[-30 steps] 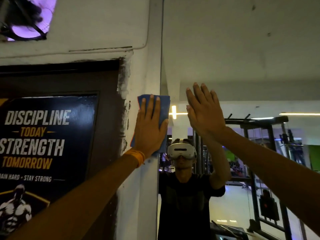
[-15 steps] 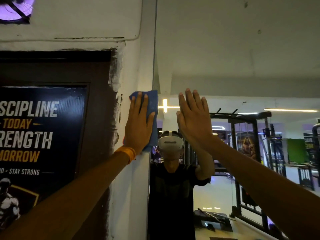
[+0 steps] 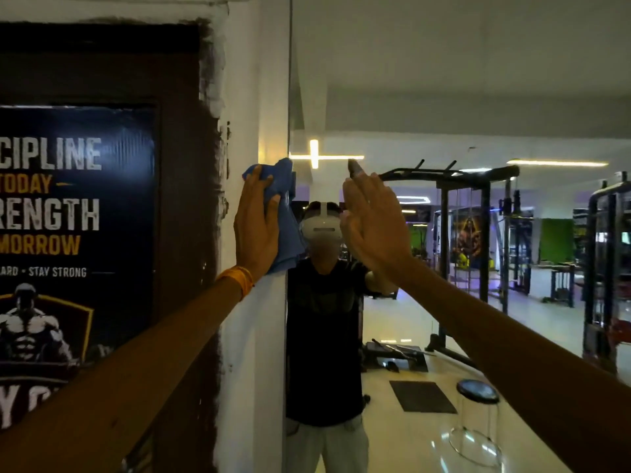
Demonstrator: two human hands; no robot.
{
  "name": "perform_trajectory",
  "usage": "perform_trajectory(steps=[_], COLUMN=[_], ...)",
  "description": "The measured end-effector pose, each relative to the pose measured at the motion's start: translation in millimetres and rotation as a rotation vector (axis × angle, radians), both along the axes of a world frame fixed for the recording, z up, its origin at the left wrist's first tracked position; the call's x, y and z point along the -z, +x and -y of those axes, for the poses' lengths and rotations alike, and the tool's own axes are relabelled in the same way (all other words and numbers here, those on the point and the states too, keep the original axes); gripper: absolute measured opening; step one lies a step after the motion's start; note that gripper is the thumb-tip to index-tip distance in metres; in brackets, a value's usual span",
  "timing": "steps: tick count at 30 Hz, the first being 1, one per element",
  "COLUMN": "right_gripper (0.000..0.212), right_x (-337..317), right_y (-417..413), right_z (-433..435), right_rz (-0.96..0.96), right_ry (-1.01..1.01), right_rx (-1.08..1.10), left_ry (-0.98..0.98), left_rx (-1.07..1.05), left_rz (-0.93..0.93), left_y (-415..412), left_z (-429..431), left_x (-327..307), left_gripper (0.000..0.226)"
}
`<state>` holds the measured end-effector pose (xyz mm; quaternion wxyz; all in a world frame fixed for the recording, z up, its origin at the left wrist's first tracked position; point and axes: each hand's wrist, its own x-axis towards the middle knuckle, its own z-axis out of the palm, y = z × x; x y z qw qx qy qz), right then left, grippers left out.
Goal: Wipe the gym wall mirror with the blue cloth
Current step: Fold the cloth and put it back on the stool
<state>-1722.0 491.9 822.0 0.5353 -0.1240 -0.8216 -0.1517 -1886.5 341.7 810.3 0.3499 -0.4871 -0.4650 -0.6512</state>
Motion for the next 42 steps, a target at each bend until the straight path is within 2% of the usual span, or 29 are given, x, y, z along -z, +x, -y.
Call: perform_trajectory(steps=[3, 5, 7, 10, 14, 19, 22, 29, 33, 35, 39, 42], right_gripper=[0.047, 0.038, 0.033, 0.035, 0.032, 0.020, 0.018, 0.026, 0.023, 0.025, 0.026, 0.033], right_x=[29.0, 54.5, 87.1, 140.6, 216.0, 307.4, 347.8, 438.4, 456.3, 460.8, 484.7, 510.9], right_y=[8.6, 19.5, 35.3, 61.1, 89.6, 131.7, 158.1, 206.9, 230.6, 240.1, 263.1, 283.1], right_z=[-0.3, 5.3, 15.7, 29.9, 36.9, 56.0, 76.4, 126.3, 169.3, 189.9, 228.8, 264.9], right_rz=[0.026, 0.018, -0.005, -0.012, 0.024, 0.049, 0.041, 0.149, 0.154, 0.184, 0.198, 0.182], right_ry=[-0.017, -0.055, -0.183, -0.432, -0.591, -1.193, -1.495, -1.902, -1.976, -2.001, -2.049, -2.171], right_rx=[-0.085, -0.211, -0.363, -0.532, -0.499, -0.608, -0.635, -0.689, -0.658, -0.634, -0.514, -0.427], left_ry=[-0.043, -0.064, -0.076, -0.159, -0.242, -0.325, -0.393, -0.516, -0.519, -0.528, -0.586, -0.601], left_rx=[0.000, 0.025, 0.044, 0.087, 0.175, 0.376, 0.392, 0.279, 0.310, 0.330, 0.396, 0.476], left_rz=[0.048, 0.097, 0.157, 0.297, 0.504, 0.830, 1.025, 1.193, 1.283, 1.334, 1.486, 1.570], left_y=[21.9, 34.5, 54.8, 91.6, 135.3, 185.0, 220.6, 308.7, 338.2, 348.3, 367.7, 390.4], left_z=[16.3, 23.2, 27.2, 28.5, 28.5, 38.5, 53.1, 91.0, 113.7, 124.8, 152.3, 179.7], left_x=[32.8, 53.5, 78.1, 121.1, 196.0, 317.6, 379.9, 453.8, 476.8, 488.5, 520.2, 547.1], left_gripper=[0.042, 0.047, 0.050, 0.046, 0.044, 0.039, 0.044, 0.021, 0.017, 0.024, 0.059, 0.070])
